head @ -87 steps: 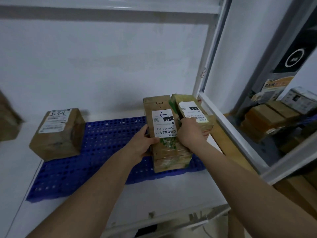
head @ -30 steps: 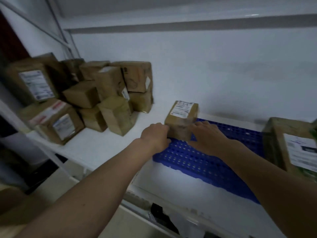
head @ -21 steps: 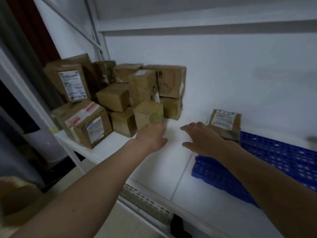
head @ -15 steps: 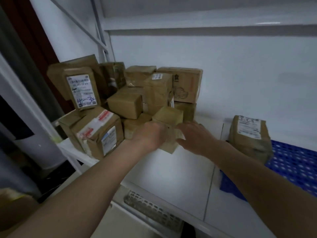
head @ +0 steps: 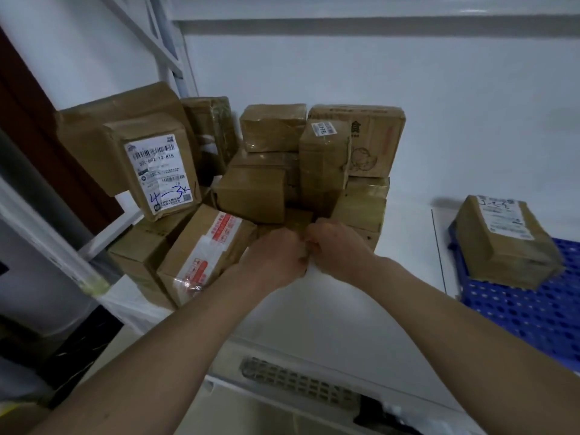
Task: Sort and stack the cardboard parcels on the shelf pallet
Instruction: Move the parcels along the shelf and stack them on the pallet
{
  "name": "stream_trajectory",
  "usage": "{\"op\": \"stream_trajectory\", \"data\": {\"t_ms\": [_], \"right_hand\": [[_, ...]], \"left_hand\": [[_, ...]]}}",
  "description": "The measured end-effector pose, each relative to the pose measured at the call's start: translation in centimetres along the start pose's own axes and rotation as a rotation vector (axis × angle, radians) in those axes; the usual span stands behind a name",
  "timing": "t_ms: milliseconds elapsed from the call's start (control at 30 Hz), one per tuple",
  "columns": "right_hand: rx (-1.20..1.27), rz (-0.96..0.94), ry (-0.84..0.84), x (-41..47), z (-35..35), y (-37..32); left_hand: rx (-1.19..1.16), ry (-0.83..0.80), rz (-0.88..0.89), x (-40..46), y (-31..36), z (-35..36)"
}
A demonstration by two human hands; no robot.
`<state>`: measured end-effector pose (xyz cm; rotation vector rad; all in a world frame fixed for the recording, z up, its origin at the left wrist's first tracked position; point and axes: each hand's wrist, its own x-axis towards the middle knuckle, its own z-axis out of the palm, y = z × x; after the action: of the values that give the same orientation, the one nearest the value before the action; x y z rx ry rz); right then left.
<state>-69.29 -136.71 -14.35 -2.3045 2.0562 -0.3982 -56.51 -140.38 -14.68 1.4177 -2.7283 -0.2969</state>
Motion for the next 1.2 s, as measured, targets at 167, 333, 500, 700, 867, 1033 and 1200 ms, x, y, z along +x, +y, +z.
{"op": "stream_trajectory", "data": {"t_ms": [167,333,500,700,867,1033,1200], "right_hand": [[0.032,-0.003,0.036,1.1,-1.1,0.3],[0.18,0.18,0.209,3.0,-3.7,2.4],[0.848,0.561,0.299,6.7,-7.5,5.8],[1.266,0.768,0.071,10.4,-8.5,8.1],[1.374,0.773,0.035,11.5,-7.6,8.5],[1.421,0.754,0.023,10.8,-8.3,9.2],[1.452,0.67,0.056,9.3,-10.3,9.6]], "left_hand": [[-0.053,-0.059,0.007,1.2,-0.4,-0.9],[-0.492,0.088,-0.08,3.2,0.4,-4.5],[-0.892,0.145,-0.249,7.8,1.6,-8.8],[-1.226,0.076,-0.366,12.4,1.3,-9.9],[-1.229,0.03,-0.405,14.1,1.0,-9.1],[-1.263,-0.003,-0.366,14.3,2.2,-9.3],[-1.226,-0.014,-0.264,13.5,3.6,-11.2]]}}
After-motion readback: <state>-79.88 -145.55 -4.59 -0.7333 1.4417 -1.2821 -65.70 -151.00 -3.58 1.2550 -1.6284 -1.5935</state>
